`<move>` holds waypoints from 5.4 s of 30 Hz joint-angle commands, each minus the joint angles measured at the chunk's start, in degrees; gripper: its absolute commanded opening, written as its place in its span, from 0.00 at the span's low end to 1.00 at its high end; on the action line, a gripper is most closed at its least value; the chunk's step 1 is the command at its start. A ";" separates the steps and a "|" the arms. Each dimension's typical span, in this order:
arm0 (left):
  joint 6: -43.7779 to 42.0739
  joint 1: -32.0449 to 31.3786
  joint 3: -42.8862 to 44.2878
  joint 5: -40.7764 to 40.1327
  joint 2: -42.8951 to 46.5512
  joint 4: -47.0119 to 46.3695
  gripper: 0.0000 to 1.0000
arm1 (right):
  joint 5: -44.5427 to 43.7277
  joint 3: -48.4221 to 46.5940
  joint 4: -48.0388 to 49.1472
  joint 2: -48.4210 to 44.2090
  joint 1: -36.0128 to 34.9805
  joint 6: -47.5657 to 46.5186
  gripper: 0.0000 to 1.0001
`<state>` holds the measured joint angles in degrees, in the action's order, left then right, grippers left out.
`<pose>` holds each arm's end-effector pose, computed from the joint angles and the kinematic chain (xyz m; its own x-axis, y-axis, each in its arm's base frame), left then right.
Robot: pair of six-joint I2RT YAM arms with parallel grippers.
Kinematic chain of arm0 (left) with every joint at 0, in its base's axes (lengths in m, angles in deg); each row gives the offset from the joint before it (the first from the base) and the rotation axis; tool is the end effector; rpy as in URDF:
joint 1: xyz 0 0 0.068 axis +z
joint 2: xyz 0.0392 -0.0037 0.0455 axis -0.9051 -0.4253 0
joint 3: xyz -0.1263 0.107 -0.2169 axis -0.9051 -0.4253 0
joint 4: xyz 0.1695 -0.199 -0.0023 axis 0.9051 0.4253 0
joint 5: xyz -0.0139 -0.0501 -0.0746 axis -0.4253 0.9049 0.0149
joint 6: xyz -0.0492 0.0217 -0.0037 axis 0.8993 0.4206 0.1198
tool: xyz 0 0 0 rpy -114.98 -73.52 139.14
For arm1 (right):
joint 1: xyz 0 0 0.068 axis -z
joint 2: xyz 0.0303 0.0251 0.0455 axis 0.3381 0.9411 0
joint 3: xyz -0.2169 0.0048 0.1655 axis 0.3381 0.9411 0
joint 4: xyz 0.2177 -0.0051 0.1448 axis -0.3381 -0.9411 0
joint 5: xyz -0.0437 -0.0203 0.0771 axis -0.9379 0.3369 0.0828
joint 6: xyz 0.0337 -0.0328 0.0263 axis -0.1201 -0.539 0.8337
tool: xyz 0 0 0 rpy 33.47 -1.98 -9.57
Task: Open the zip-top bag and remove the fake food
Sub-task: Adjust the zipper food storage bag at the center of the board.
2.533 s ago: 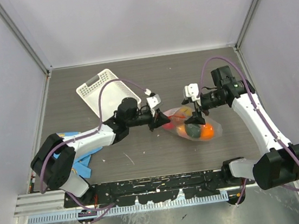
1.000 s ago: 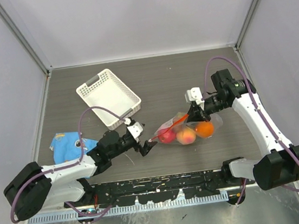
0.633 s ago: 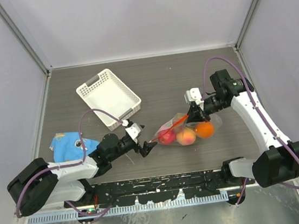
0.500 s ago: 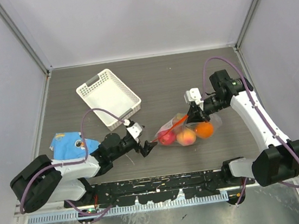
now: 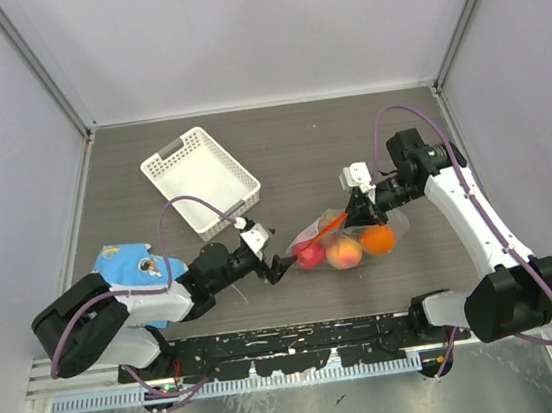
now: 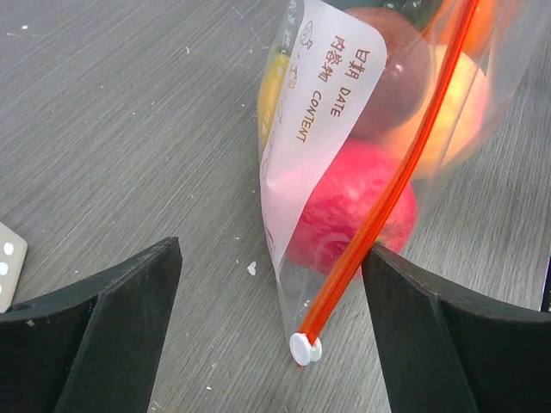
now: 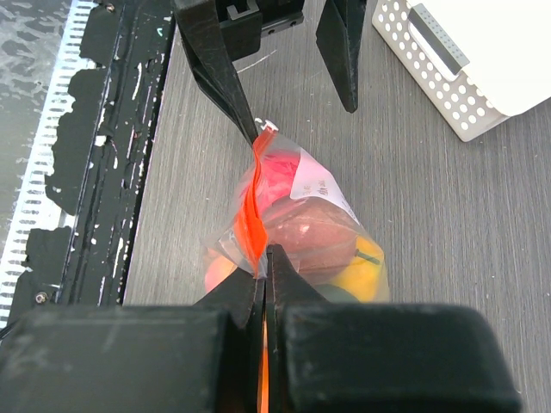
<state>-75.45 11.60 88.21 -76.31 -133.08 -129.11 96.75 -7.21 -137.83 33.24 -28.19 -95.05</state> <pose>0.1464 -0.2029 0.1795 -0.0491 0.1038 -0.9934 0.8673 0.4977 0.0092 0.1988 0.0616 0.3161 0.1176 -0.4297 -0.8953 -0.9921 -0.0907 -0.0867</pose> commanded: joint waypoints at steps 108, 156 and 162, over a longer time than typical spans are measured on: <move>-3.53 0.99 49.56 11.56 3.66 63.05 0.00 | 1.33 -20.69 -6.06 12.15 -1.97 -14.34 0.61; 14.72 1.46 -1.09 2.15 24.71 -2.00 0.96 | 0.78 -9.77 0.45 6.35 -3.69 3.31 0.01; 17.83 1.44 0.18 0.19 18.67 -8.33 0.79 | 0.79 -9.53 0.45 6.36 -3.69 3.07 0.01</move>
<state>-59.99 12.78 86.31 -73.66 -111.79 -124.93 95.48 -16.79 -137.86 41.46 -32.01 -92.19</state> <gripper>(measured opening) 0.821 0.044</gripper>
